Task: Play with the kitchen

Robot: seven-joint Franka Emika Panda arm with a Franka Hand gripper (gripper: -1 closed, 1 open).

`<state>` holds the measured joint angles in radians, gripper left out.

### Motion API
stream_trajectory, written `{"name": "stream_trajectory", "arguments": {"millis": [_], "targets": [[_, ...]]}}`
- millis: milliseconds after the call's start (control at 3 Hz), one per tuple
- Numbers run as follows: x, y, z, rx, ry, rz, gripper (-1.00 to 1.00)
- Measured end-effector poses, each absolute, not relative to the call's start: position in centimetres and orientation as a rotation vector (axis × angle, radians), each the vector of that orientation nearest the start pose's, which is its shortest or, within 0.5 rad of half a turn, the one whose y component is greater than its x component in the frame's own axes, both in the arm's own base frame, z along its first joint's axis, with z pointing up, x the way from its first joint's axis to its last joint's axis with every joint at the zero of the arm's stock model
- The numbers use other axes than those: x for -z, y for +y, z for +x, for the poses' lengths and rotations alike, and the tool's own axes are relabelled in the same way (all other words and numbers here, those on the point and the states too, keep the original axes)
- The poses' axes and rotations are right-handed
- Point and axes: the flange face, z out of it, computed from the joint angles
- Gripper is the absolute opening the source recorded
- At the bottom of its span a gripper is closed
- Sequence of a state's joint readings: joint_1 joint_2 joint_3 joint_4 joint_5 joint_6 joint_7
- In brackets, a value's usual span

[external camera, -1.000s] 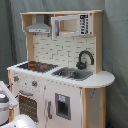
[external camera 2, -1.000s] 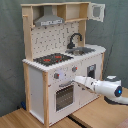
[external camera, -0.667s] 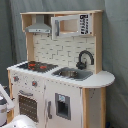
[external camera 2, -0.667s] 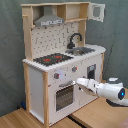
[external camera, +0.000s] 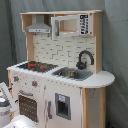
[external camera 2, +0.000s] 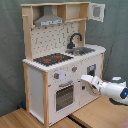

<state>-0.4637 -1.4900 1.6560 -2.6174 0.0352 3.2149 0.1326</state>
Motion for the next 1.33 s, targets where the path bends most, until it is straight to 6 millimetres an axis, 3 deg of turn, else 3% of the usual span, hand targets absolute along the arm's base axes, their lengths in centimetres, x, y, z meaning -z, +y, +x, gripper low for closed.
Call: {"name": "stream_trajectory", "arguments": {"millis": [1333], "targets": [[-27.0, 41.5, 22.5, -1.571, 1.066, 1.679, 1.00]]}}
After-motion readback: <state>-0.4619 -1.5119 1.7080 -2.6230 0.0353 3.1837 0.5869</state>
